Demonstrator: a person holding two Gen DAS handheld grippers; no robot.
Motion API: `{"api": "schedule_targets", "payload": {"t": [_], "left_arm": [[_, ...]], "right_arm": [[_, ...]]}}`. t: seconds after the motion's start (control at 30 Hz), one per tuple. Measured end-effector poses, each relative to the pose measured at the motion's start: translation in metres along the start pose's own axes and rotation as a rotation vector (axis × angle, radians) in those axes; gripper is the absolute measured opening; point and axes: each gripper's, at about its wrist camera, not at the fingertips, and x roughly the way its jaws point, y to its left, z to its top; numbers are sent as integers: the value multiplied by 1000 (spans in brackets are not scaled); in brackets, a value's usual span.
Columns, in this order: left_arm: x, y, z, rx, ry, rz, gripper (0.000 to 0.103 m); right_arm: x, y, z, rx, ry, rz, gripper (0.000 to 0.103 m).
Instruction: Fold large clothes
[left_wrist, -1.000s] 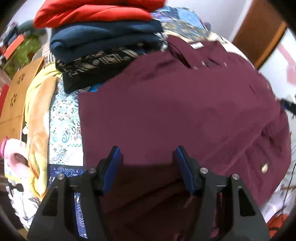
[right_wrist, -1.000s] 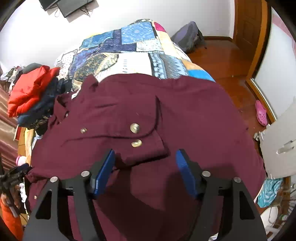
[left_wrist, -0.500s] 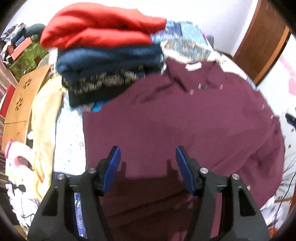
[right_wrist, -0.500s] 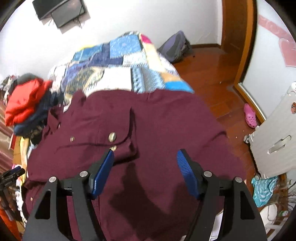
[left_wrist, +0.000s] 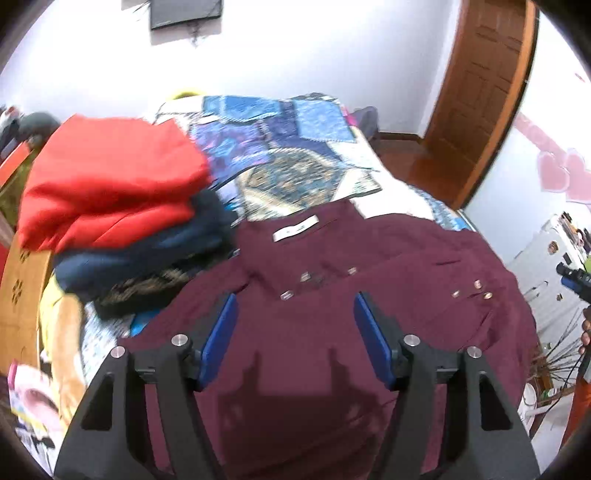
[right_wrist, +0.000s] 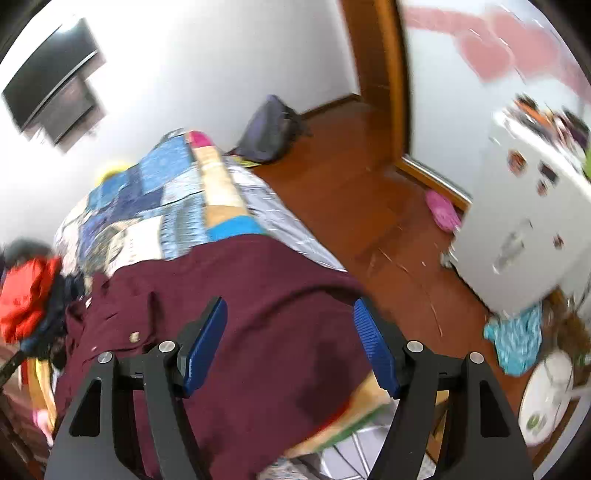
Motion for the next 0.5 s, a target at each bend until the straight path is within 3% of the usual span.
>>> {"api": "schedule_targets", "payload": {"t": [0.27,0.5], "left_arm": [[31,-44,11,72,53,-62,65],[52,-57,5,79,110,-90,65]], "right_arm": [[42,-42,-25,141,163,4,68],[77,-59,-43,287,281,169,71]]}}
